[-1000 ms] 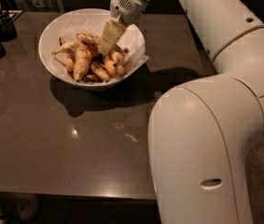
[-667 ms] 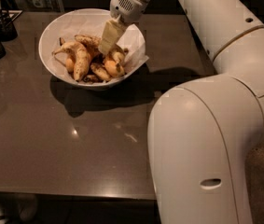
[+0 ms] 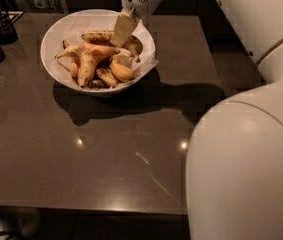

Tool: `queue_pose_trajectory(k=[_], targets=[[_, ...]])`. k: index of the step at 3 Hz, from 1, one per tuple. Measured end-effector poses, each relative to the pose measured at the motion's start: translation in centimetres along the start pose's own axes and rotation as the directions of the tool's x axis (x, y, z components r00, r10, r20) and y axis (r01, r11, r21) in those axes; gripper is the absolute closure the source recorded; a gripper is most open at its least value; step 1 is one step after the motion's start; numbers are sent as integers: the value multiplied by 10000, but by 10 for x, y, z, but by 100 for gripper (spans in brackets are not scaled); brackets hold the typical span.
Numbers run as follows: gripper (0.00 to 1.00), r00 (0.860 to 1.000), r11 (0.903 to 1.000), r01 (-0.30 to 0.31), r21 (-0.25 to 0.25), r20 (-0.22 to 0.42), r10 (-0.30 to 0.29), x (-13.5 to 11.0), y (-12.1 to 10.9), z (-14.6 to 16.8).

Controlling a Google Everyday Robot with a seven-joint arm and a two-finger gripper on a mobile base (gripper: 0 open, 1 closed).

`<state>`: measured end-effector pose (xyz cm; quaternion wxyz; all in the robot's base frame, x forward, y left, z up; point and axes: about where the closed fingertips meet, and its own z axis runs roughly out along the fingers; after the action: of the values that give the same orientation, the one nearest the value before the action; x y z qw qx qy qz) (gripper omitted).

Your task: Pick banana from white bowl

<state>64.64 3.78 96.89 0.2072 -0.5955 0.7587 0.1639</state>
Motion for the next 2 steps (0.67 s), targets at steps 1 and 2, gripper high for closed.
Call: queue_pose_trajectory(k=[1,2], targets=[[100,9968,9945,735,750,-367,-710,2,16,-23],[100,9969,9942,730,793,-346,-704,1,16,-24]])
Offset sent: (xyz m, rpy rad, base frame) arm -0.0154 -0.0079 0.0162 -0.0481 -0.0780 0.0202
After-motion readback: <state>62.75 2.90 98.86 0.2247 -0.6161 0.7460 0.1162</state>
